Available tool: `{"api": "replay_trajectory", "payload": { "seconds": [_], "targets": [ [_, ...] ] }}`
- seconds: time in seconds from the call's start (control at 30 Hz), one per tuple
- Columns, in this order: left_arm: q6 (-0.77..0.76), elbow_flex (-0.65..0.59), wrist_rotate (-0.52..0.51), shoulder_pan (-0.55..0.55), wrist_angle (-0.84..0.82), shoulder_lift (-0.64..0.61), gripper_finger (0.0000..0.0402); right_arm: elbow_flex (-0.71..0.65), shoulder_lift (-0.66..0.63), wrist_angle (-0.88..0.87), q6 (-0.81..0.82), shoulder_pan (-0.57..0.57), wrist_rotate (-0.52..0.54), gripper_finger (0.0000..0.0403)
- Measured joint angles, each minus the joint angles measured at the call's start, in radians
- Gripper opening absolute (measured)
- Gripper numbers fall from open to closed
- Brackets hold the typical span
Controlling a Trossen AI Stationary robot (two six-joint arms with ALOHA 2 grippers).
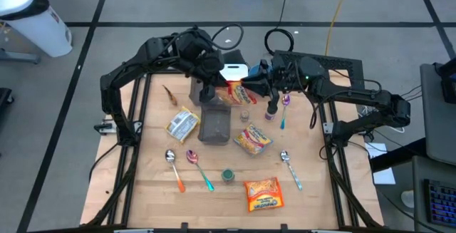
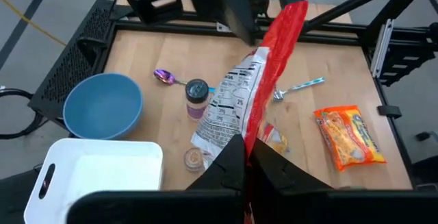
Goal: Pick & Place Food Item
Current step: Put the red noodle pack into the bottom black bin
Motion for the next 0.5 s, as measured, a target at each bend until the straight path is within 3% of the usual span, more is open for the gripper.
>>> {"api": "replay_trajectory", "payload": {
  "seconds": [0.23,0.5],
  "targets": [
    [0.000,0.000,0.018,0.000,-0.046,-0.006,0.0002,0.000,0.000,0.002,0.054,-0.054,0.002,0.0201],
    [0.006,0.001,-0.018,0.030,-0.145,-0.043,0.0002,0.000,0.000,-0.052,0.019,-0.103,-0.001,0.0245]
  ]
}}
